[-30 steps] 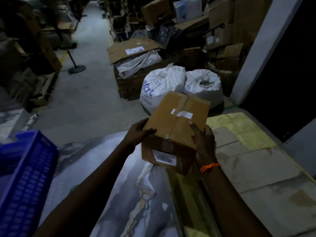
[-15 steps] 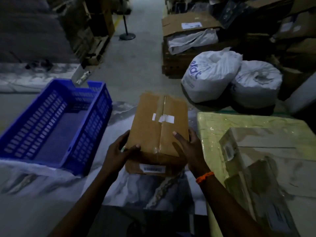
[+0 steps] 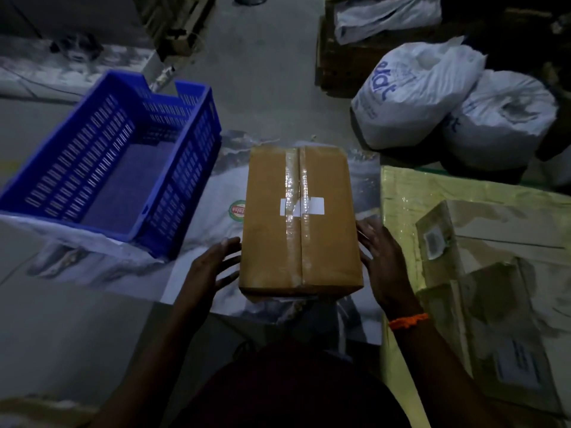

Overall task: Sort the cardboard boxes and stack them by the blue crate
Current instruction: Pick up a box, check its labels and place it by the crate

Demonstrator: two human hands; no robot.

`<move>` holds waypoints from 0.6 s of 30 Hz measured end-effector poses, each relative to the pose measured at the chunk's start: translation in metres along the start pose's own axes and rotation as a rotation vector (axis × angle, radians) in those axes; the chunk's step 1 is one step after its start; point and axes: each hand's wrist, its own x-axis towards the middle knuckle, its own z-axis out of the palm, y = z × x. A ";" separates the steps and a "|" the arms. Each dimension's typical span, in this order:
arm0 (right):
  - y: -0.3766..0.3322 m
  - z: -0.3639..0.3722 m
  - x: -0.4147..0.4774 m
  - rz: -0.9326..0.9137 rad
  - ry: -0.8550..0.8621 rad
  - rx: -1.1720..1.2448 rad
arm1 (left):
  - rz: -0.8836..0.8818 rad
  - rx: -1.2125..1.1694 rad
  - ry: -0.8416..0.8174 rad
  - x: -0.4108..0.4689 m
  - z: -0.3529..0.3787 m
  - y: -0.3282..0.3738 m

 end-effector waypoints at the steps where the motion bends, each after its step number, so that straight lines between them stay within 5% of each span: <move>1: -0.002 -0.004 0.006 0.052 0.022 0.032 | -0.028 -0.017 0.023 0.007 -0.001 0.003; 10: -0.024 -0.001 0.077 0.166 -0.052 0.123 | -0.054 -0.036 0.033 0.075 0.004 0.044; 18: -0.064 0.041 0.133 0.143 -0.067 -0.055 | 0.019 0.146 0.005 0.133 0.024 0.097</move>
